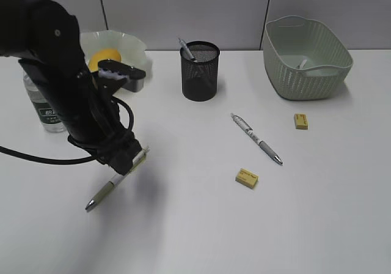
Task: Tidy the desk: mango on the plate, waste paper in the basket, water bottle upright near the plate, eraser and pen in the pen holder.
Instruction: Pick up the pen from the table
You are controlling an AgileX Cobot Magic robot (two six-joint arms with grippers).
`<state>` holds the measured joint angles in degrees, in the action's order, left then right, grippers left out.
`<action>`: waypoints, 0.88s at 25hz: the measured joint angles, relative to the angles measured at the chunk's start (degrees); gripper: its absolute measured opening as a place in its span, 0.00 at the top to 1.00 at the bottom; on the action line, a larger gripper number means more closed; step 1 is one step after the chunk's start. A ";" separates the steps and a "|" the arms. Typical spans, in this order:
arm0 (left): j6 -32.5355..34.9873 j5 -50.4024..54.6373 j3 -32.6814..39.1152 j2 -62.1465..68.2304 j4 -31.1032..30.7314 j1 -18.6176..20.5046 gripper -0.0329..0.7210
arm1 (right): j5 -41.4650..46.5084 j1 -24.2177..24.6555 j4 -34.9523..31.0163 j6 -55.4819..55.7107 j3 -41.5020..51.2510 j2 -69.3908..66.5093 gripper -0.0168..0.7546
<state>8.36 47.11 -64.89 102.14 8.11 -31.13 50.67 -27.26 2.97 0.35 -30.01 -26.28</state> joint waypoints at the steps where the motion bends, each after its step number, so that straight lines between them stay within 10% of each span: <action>1: 0.00 0.17 -0.29 1.25 -0.53 -0.11 0.47 | 0.00 0.00 0.00 0.00 0.00 0.00 0.36; 22: -0.38 -1.67 -7.03 15.32 -4.28 1.59 0.46 | -0.02 0.00 0.00 0.05 0.00 0.00 0.36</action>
<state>7.99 45.44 -71.92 117.46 3.83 -29.54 50.65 -27.26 2.97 0.40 -30.01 -26.28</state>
